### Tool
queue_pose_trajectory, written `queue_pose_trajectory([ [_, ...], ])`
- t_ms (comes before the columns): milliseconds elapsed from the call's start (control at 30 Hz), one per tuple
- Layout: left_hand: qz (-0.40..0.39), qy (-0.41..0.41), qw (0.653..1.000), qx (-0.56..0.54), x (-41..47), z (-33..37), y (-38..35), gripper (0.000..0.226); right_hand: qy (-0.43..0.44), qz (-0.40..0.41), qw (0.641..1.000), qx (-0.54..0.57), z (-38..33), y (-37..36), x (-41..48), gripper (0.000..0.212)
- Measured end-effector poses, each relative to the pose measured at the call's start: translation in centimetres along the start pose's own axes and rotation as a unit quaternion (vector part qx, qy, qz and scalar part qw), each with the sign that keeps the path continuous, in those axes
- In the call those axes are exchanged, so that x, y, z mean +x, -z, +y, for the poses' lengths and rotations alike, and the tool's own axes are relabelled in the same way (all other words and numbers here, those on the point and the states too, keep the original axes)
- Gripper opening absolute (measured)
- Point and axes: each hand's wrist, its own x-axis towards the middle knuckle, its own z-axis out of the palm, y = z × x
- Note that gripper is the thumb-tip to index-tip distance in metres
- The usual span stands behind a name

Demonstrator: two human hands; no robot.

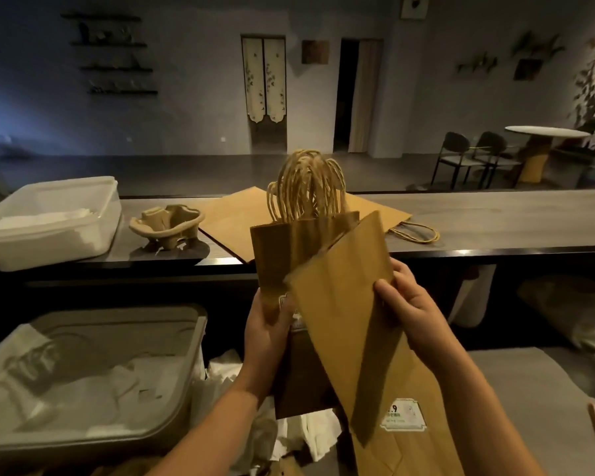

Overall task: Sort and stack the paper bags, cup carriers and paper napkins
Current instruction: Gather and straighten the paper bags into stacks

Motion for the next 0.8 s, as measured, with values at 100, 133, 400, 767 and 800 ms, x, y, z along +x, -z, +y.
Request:
queue_pose_trajectory([
  [100,-0.008,-0.003,1.000,-0.015,-0.3,0.4,-0.1,0.022,-0.001,0.031,0.997,0.075,0.1,-0.6,0.1,0.021],
  [133,-0.013,-0.006,1.000,-0.012,-0.3,0.1,-0.2,0.030,0.004,0.051,0.996,0.073,0.1,-1.0,0.3,0.021],
  [400,-0.032,0.057,0.998,-0.012,-1.6,-2.2,-2.5,0.026,0.036,0.154,0.986,0.055,4.0,-2.7,0.7,0.046],
  [767,-0.159,0.159,0.974,-0.010,-2.8,-4.3,-3.1,0.099,-0.051,0.160,0.976,0.141,8.5,0.7,-0.2,0.029],
  [800,-0.173,0.165,0.970,0.048,-3.0,-4.7,-3.2,0.098,-0.045,0.161,0.976,0.140,8.9,0.8,-0.4,0.028],
])
